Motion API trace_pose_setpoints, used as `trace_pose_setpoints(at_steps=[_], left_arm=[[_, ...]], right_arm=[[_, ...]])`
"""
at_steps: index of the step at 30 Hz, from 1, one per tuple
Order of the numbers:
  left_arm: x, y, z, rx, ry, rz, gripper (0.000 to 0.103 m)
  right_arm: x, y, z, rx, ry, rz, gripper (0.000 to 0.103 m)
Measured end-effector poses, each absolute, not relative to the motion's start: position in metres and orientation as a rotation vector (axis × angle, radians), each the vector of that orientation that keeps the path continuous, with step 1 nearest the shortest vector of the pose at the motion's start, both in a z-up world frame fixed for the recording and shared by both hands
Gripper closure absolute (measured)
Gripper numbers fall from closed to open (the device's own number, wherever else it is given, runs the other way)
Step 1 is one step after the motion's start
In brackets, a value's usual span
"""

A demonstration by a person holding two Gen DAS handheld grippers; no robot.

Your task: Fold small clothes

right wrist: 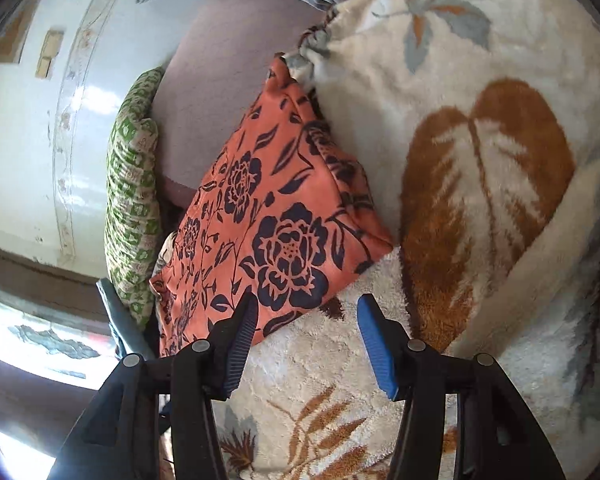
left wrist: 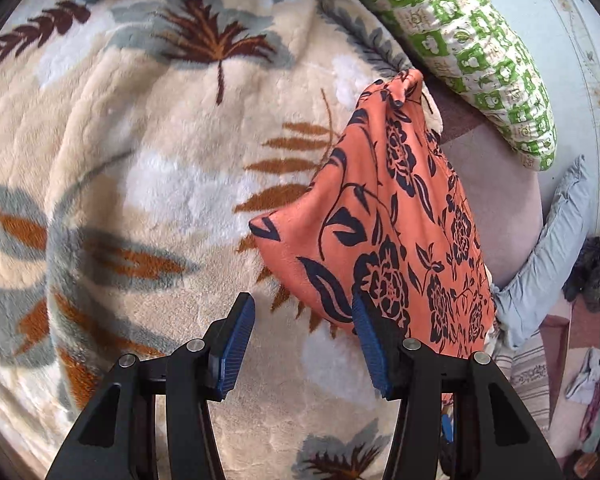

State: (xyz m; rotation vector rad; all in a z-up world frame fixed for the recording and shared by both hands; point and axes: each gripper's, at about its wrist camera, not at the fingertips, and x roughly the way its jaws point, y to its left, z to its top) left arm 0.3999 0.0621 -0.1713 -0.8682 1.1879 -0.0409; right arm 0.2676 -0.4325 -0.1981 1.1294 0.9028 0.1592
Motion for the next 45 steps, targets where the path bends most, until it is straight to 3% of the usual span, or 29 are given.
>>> trace_pose_setpoints(at_steps=[3,8,9,10,16,22,32,35,37,39,43,45], left_arm=[[0.41,0.066,-0.18,-0.901,1.149,-0.033,0.052],[0.429,0.065,-0.192,-0.915,1.124,-0.021,0.056],[0.431,0.066,-0.19,-0.92,1.123,-0.012,0.062],[0.434,0.064,-0.19,-0.93,1.118,-0.031,0.082],[0.416,0.058,-0.155,-0.855,0.994,-0.039,0.09],[0.415,0.054,-0.198,-0.871,1.067,0.047,0.088],[0.417,0.045,-0.206,-0.798,1.012,0.044,0.085],[0.415,0.046,-0.2,-0.806,1.036,0.036,0.085],[0.408,0.048,-0.191,-0.806,1.043,0.023,0.085],[0.395,0.054,-0.176,-0.786,1.012,0.011,0.083],[0.386,0.06,-0.159,-0.722,0.971,0.015,0.065],[0.388,0.06,-0.16,-0.72,0.985,-0.01,0.062]], right_arm=[[0.279,-0.434,-0.209,1.177,0.879,0.138,0.045],[0.29,-0.434,-0.215,1.236,0.805,0.064,0.048],[0.293,-0.434,-0.214,1.234,0.796,0.057,0.069],[0.298,-0.435,-0.211,1.233,0.799,0.074,0.094],[0.292,-0.456,-0.149,1.062,0.679,0.147,0.096],[0.284,-0.458,-0.189,0.977,0.771,0.068,0.096],[0.287,-0.45,-0.213,0.855,0.82,0.033,0.097],[0.284,-0.446,-0.204,0.82,0.82,0.019,0.09],[0.274,-0.446,-0.188,0.789,0.813,-0.043,0.079],[0.26,-0.449,-0.161,0.757,0.737,-0.101,0.079],[0.278,-0.413,-0.104,0.633,0.689,0.015,0.072],[0.311,-0.372,-0.084,0.598,0.736,0.171,0.069]])
